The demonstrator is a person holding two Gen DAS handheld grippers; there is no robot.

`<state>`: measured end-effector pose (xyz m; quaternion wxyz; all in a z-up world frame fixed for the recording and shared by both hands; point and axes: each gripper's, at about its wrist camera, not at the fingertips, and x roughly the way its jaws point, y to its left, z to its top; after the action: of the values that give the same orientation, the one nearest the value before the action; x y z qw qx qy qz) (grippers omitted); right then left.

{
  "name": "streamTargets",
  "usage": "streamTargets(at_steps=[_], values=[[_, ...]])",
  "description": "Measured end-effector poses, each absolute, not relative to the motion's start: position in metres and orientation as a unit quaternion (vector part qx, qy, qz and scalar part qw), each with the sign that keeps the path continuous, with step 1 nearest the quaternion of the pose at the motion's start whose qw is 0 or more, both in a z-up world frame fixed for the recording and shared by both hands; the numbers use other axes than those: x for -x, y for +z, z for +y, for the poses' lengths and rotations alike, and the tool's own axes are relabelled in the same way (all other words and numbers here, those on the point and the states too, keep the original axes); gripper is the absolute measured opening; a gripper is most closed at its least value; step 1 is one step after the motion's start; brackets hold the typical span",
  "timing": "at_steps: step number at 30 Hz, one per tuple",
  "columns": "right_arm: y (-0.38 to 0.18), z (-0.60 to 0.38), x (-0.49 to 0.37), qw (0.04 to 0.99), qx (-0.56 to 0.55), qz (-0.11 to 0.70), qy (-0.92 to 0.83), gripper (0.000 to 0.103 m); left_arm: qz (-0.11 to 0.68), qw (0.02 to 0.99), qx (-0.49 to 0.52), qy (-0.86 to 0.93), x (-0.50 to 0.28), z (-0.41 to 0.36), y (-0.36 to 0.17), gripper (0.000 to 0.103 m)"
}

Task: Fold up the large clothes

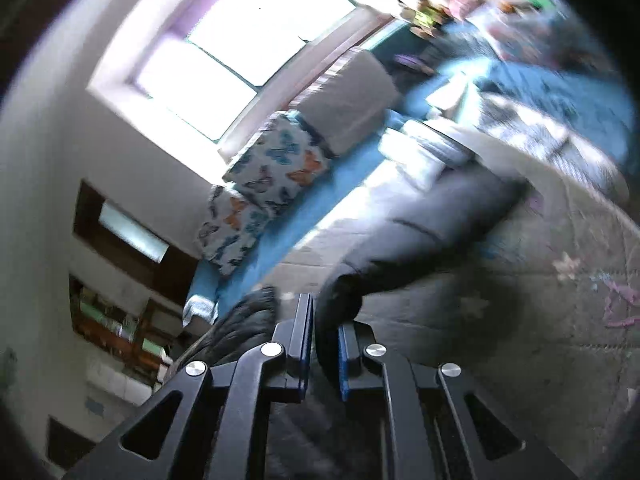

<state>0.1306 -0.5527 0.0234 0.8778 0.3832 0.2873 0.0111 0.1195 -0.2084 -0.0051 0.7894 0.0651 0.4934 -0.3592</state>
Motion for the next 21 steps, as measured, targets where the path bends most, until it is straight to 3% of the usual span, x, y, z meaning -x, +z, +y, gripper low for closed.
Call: streamTargets(at_steps=[12, 21], values=[[0.139, -0.419, -0.064, 0.928, -0.273, 0.206, 0.150, 0.013, 0.460, 0.839, 0.022, -0.289, -0.091, -0.088, 0.030, 0.090], [0.145, -0.288, -0.041, 0.921, -0.175, 0.235, 0.258, 0.013, 0.449, 0.856, 0.087, -0.243, -0.059, 0.010, 0.027, 0.090]])
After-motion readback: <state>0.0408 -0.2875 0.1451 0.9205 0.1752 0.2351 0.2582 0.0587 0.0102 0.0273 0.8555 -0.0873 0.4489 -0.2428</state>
